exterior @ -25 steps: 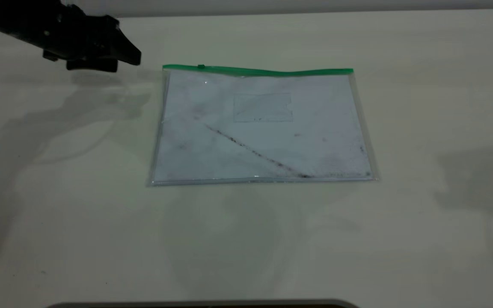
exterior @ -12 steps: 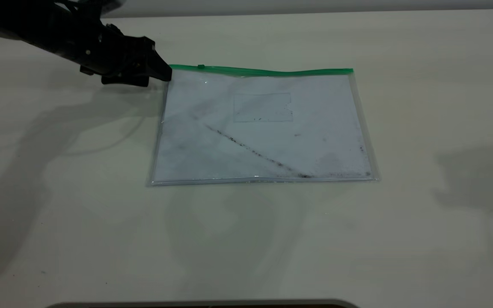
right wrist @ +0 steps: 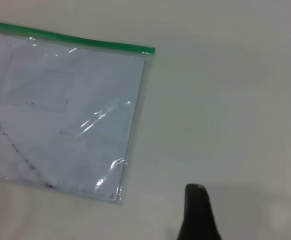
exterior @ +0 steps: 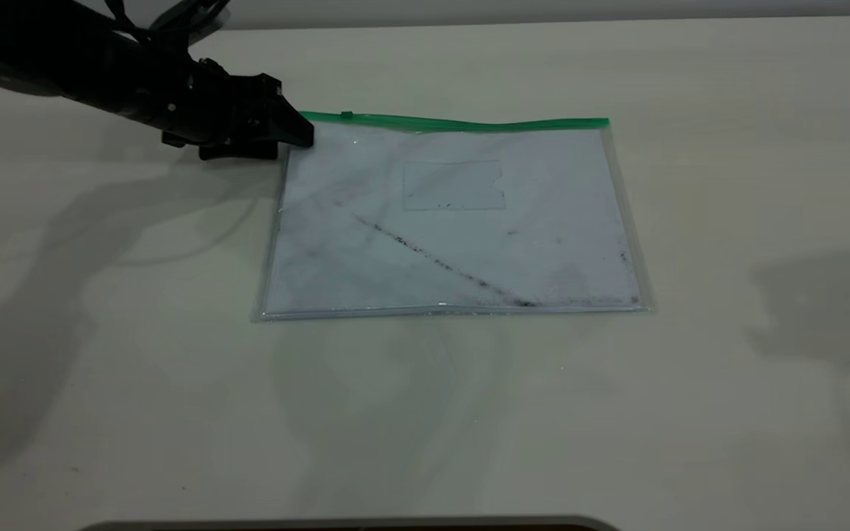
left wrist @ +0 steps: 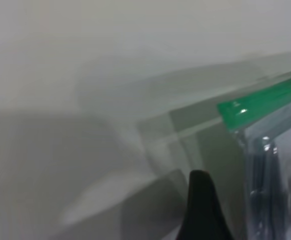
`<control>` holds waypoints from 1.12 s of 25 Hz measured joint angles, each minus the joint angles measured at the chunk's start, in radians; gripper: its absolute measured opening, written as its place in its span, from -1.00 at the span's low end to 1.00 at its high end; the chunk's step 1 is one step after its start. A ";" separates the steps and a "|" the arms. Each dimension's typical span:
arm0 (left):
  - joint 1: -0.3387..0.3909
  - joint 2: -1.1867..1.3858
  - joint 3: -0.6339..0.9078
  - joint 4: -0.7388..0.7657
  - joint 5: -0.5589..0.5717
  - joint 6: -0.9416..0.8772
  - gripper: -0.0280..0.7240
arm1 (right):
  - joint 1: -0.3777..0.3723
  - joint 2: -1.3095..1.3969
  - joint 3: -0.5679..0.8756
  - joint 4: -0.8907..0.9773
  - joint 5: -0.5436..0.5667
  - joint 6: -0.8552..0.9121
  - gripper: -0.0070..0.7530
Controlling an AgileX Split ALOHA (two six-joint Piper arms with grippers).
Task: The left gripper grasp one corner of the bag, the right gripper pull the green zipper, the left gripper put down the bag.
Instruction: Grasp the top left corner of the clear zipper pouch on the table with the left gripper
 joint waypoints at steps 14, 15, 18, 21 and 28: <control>0.000 0.047 -0.003 -0.116 0.111 0.075 0.45 | 0.000 0.000 -0.001 0.000 0.001 -0.001 0.54; 0.000 0.048 -0.003 -0.115 0.111 0.075 0.37 | 0.000 0.000 -0.001 0.000 0.001 -0.001 0.54; 0.000 0.052 -0.003 -0.112 0.110 0.086 0.06 | 0.000 0.000 -0.001 0.000 0.001 -0.001 0.54; 0.000 0.057 -0.003 -0.112 0.106 0.118 -0.35 | 0.000 0.000 -0.001 0.000 0.001 -0.001 0.54; 0.000 0.055 -0.003 -0.115 0.123 0.237 -0.78 | 0.000 0.000 -0.001 0.000 0.000 -0.004 0.54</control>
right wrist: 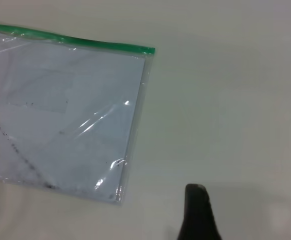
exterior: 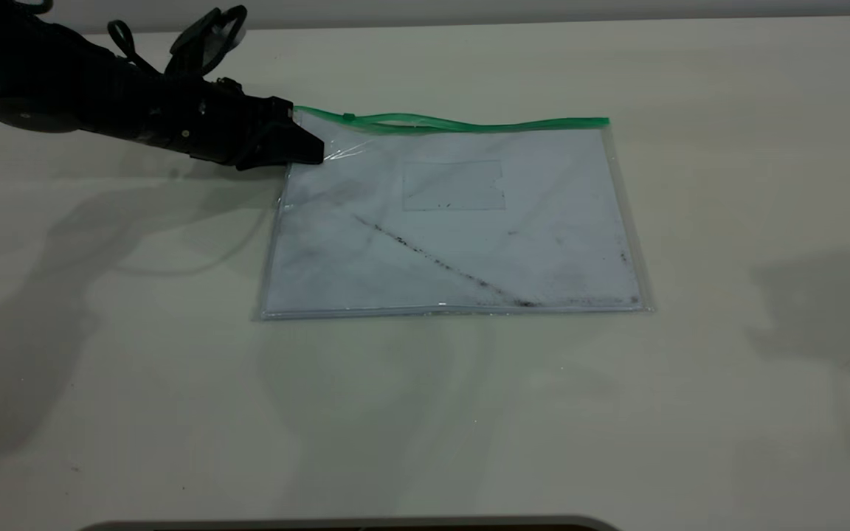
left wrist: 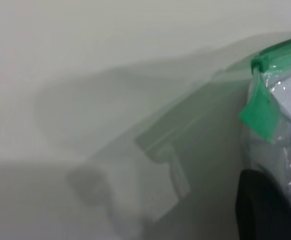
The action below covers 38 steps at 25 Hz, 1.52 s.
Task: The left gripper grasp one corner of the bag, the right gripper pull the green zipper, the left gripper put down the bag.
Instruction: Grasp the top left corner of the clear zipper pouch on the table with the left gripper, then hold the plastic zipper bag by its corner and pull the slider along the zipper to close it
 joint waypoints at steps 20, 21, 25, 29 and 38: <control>-0.006 -0.297 -0.015 0.468 0.332 0.444 -0.78 | 0.171 0.232 -0.072 0.293 -0.112 -0.516 0.54; -0.009 -0.300 -0.029 0.474 0.339 0.445 -0.78 | 0.188 0.252 -0.087 0.307 -0.113 -0.534 0.54; -0.033 -0.310 -0.092 0.557 0.352 0.447 -0.78 | 0.246 0.327 -0.147 0.347 -0.115 -0.616 0.54; -0.087 -0.310 -0.128 0.627 0.344 0.447 -0.78 | 0.303 0.387 -0.200 0.362 -0.116 -0.673 0.54; -0.210 -0.310 -0.175 0.653 0.290 0.452 -0.78 | 0.390 0.523 -0.283 0.427 -0.129 -0.800 0.54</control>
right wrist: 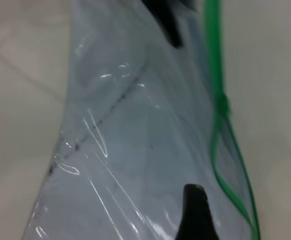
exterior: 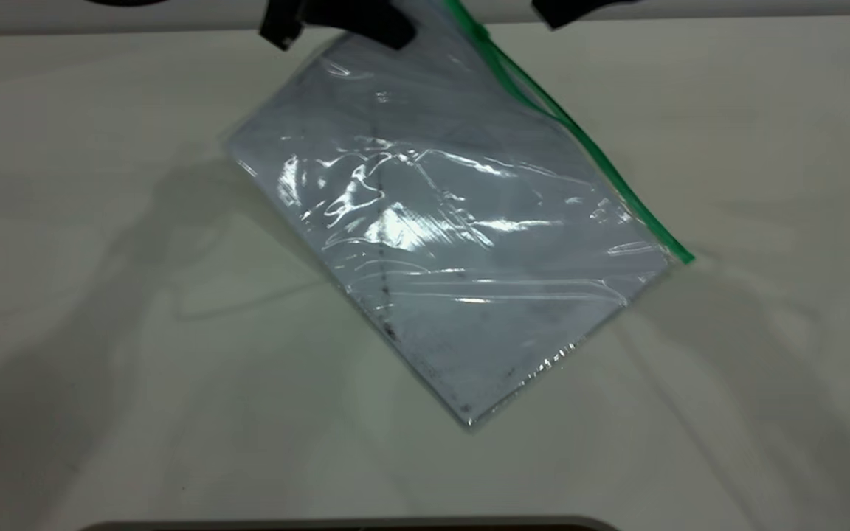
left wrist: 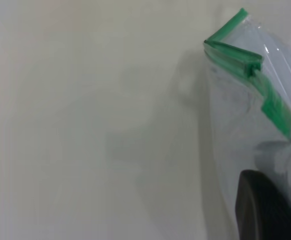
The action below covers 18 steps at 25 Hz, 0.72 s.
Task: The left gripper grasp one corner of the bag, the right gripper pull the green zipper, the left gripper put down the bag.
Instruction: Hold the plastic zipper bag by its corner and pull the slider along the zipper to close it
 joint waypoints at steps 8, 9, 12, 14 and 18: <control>-0.049 0.000 -0.031 0.046 -0.007 0.000 -0.78 | 0.001 0.056 -0.010 0.117 -0.033 -0.151 0.54; -0.056 0.000 -0.031 0.049 -0.009 0.000 -0.78 | 0.001 0.059 -0.013 0.135 -0.036 -0.171 0.54; -0.076 0.000 -0.031 0.062 -0.014 0.000 -0.78 | 0.001 0.071 -0.017 0.191 -0.041 -0.228 0.54; -0.087 0.000 -0.031 0.069 -0.019 0.000 -0.78 | 0.001 0.085 -0.018 0.227 -0.045 -0.262 0.54; -0.102 0.000 -0.031 0.076 -0.047 0.000 -0.78 | 0.001 0.123 -0.018 0.281 -0.049 -0.313 0.54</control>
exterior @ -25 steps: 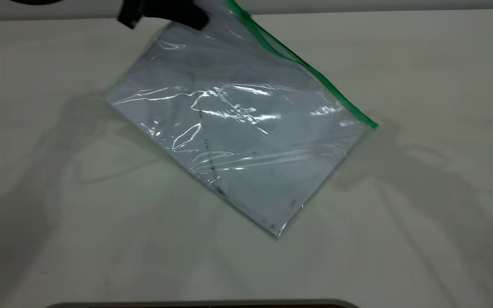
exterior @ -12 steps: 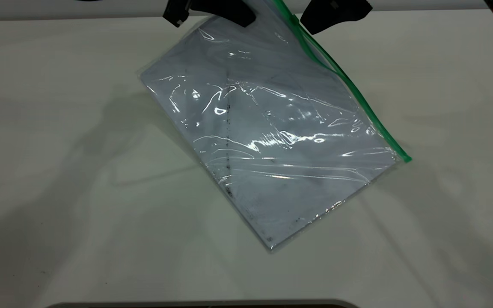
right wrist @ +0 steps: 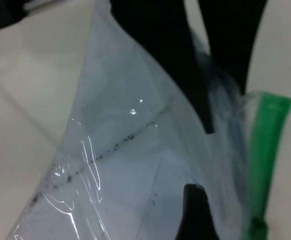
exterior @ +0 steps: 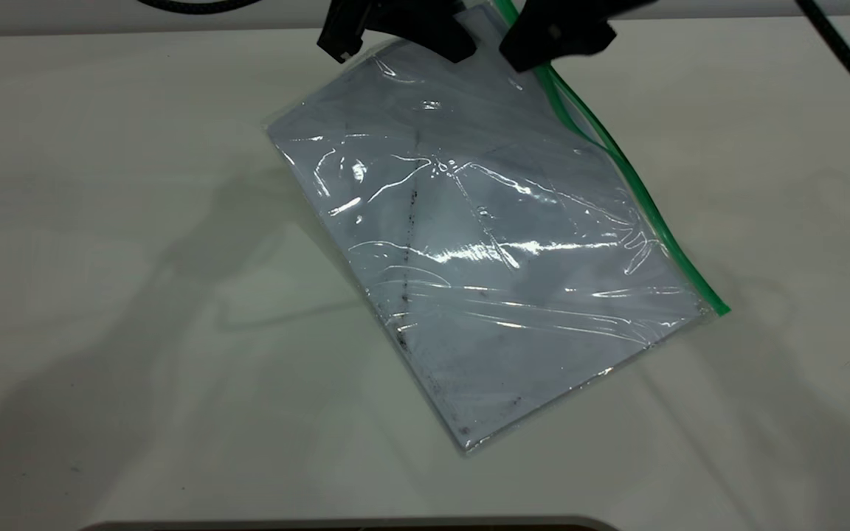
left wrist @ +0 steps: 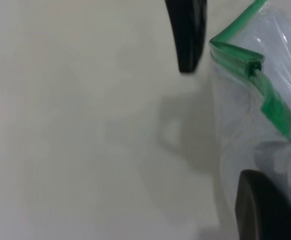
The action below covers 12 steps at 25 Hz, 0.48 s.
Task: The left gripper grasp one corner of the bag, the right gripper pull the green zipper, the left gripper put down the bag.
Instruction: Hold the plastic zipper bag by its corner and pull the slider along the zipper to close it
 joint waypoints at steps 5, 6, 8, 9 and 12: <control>-0.006 0.000 0.000 0.003 -0.009 0.000 -0.78 | 0.000 0.012 0.000 0.032 -0.007 -0.026 0.48; -0.007 0.000 0.000 0.003 -0.011 0.000 -0.78 | 0.000 0.012 0.000 0.037 -0.007 -0.033 0.44; -0.007 0.000 0.000 0.003 -0.012 0.000 -0.78 | 0.000 0.012 0.000 0.047 -0.007 -0.043 0.32; -0.008 0.000 0.000 0.003 -0.012 -0.001 -0.78 | 0.000 0.012 0.000 0.050 -0.007 -0.044 0.26; -0.008 0.000 0.000 0.003 -0.013 -0.001 -0.78 | 0.000 0.012 0.000 0.051 -0.007 -0.046 -0.01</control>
